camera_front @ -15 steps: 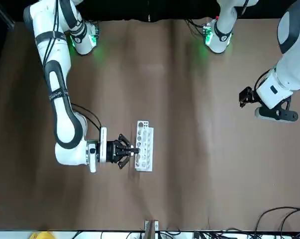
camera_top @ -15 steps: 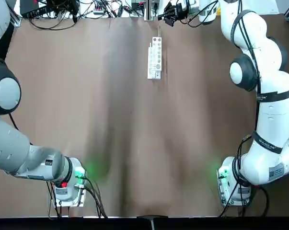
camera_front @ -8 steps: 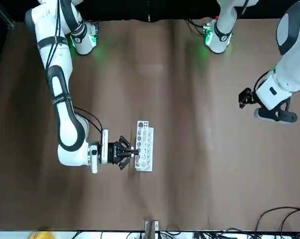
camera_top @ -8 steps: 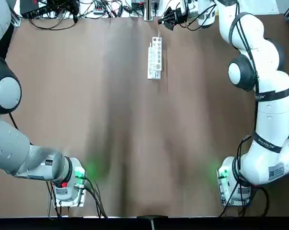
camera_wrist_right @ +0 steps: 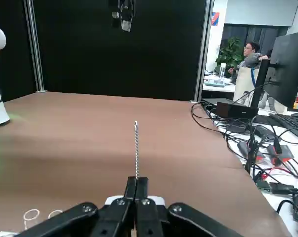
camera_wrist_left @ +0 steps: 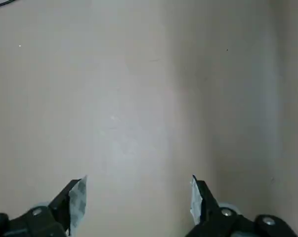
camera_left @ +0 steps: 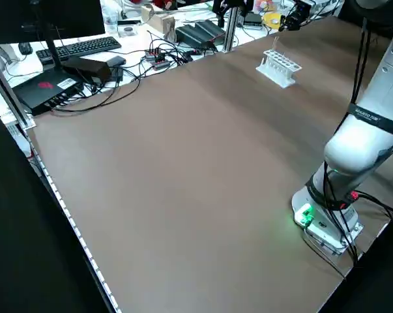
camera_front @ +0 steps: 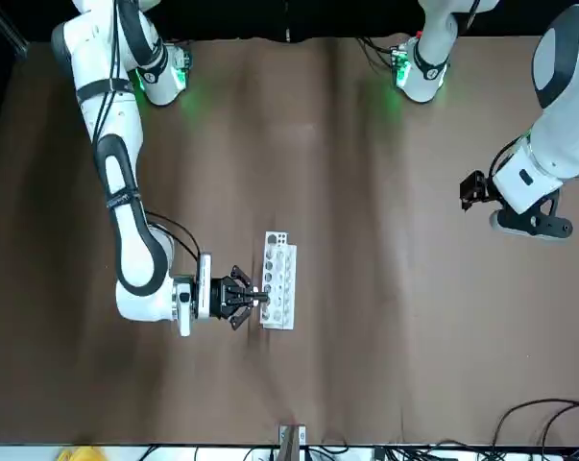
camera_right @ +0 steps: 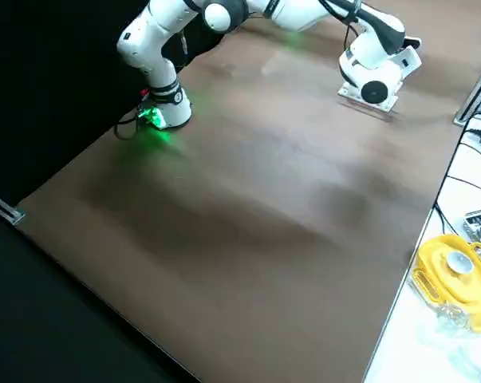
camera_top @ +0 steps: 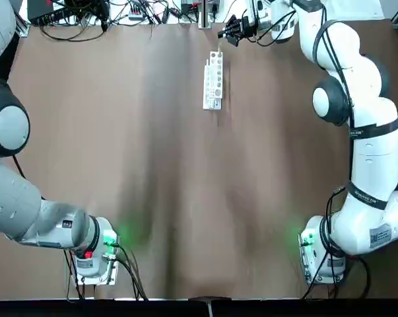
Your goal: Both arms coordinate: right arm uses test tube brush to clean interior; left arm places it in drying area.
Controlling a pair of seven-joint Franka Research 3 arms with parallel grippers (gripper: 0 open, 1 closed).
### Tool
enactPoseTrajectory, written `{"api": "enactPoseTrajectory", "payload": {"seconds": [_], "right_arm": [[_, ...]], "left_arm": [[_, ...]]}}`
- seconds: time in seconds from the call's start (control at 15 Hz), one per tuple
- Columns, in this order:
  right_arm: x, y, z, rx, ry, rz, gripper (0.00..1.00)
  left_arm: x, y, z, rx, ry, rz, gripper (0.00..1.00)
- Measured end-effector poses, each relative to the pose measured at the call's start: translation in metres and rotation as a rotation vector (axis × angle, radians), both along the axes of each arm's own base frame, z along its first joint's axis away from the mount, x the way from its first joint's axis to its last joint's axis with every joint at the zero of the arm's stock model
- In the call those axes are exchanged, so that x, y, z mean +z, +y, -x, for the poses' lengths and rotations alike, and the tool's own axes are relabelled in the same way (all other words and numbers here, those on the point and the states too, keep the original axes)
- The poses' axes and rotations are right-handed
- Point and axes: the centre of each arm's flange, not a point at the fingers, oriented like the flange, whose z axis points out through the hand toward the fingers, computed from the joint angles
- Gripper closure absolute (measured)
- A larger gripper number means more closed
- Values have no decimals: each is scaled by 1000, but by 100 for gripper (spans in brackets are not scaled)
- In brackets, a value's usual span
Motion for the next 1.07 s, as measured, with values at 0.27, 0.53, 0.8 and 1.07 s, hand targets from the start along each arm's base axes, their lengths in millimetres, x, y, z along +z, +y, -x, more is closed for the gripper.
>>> {"api": "enactPoseTrajectory", "payload": {"seconds": [0.27,0.53,0.8,1.07], "right_arm": [[-6,1,1,-5,7,-3,98],[-5,1,0,-7,5,-5,98],[8,-1,-4,-12,-13,-14,98],[36,-3,-2,28,37,-58,98]], "left_arm": [[0,0,0,0,0,0,0],[0,1,0,-99,3,4,0],[-2,3,-1,-358,14,16,0],[-16,-13,-7,-523,19,194,0]]}}
